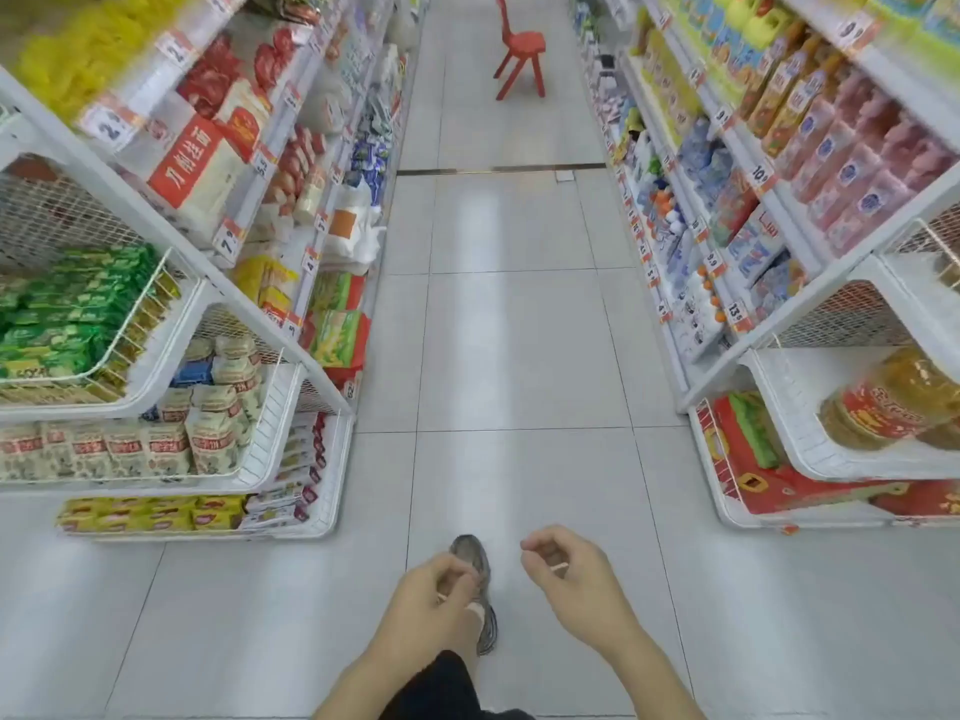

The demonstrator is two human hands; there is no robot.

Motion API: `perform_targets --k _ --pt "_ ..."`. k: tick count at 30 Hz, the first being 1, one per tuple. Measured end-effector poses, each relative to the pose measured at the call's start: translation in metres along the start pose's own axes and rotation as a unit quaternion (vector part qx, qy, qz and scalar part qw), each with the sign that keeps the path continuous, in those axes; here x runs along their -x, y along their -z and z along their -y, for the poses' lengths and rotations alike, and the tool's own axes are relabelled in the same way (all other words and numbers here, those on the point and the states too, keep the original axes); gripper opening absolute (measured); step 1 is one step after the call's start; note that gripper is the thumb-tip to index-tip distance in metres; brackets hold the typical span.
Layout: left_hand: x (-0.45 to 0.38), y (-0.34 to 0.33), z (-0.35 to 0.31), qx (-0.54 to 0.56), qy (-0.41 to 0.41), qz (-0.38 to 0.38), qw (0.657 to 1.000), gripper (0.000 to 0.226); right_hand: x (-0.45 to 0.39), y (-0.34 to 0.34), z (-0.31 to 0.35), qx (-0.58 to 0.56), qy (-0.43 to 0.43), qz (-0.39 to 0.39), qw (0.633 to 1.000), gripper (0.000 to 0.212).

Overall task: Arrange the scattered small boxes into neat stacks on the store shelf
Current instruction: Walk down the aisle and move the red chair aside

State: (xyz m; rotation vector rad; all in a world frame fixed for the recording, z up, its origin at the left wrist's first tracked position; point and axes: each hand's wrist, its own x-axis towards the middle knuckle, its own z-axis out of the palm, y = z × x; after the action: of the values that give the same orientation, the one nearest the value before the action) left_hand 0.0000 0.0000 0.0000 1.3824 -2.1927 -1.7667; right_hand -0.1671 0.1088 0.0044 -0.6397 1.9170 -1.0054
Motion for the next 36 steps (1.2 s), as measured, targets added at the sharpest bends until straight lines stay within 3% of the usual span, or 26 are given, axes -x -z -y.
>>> perform_targets --k 5,20,25,36 --pt "-0.094 0.052 -0.022 0.010 0.013 -0.007 1.000 0.016 -0.094 0.010 0.048 0.023 -0.017 0.001 1.000 0.010" --pt "-0.441 0.179 -0.154 -0.156 -0.019 0.017 0.987 0.009 -0.383 0.092 0.170 0.055 -0.074 -0.040 0.995 0.005" --pt "-0.582 0.214 -0.215 -0.155 0.000 0.019 0.988 0.011 -0.549 0.134 0.213 0.048 -0.062 -0.021 0.997 0.005" --pt "-0.868 0.337 -0.359 -0.131 0.044 -0.023 0.990 0.012 -0.917 0.229 0.399 0.078 0.002 0.034 0.996 0.008"
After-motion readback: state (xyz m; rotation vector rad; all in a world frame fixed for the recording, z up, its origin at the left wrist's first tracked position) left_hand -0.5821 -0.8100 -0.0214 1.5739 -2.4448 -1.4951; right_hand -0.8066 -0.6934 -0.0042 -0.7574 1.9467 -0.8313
